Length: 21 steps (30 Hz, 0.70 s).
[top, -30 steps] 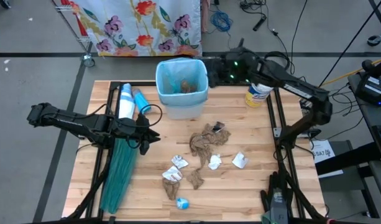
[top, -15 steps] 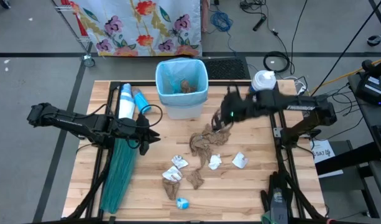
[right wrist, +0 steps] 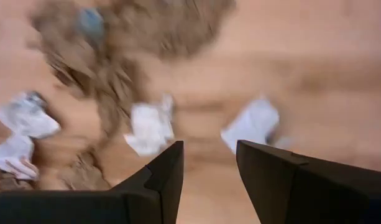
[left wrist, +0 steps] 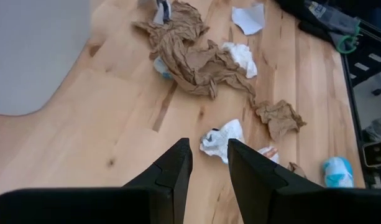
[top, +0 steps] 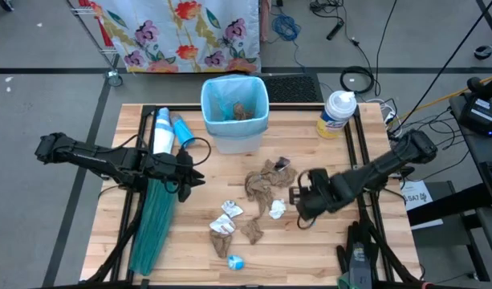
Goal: Place trash/remove bag and relplace
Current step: Put the white paper into the white trash bin
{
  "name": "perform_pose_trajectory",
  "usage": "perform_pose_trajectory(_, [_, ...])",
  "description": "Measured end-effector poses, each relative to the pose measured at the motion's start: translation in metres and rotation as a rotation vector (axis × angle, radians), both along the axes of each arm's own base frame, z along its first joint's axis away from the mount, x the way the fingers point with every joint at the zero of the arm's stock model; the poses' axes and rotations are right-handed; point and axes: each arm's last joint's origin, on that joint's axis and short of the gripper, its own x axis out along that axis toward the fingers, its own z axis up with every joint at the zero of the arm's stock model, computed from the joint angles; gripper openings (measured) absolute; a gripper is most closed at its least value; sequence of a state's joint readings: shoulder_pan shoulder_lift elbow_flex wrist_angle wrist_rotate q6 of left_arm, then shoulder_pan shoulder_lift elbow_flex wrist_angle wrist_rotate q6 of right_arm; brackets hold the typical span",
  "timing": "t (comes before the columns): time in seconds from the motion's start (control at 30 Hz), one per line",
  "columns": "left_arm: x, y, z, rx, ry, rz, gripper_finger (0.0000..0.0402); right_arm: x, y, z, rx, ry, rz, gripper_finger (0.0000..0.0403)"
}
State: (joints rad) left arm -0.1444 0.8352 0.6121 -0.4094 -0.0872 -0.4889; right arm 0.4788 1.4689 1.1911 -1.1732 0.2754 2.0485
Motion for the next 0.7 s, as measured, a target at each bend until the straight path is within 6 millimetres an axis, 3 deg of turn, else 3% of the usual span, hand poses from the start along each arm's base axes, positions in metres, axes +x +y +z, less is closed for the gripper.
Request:
perform_pose_trajectory(0.27, [0.0, -0.001, 0.0, -0.021, 0.002, -0.028, 0.0109, -0.018, 0.02, -0.051, 0.075, -0.027, -0.097, 0.0139])
perform_pose_trajectory(0.7, [0.0, -0.002, 0.0, -0.06, 0.004, -0.032, 0.0109, -0.026, 0.018, -0.093, 0.053, 0.126, -0.09, 0.0136])
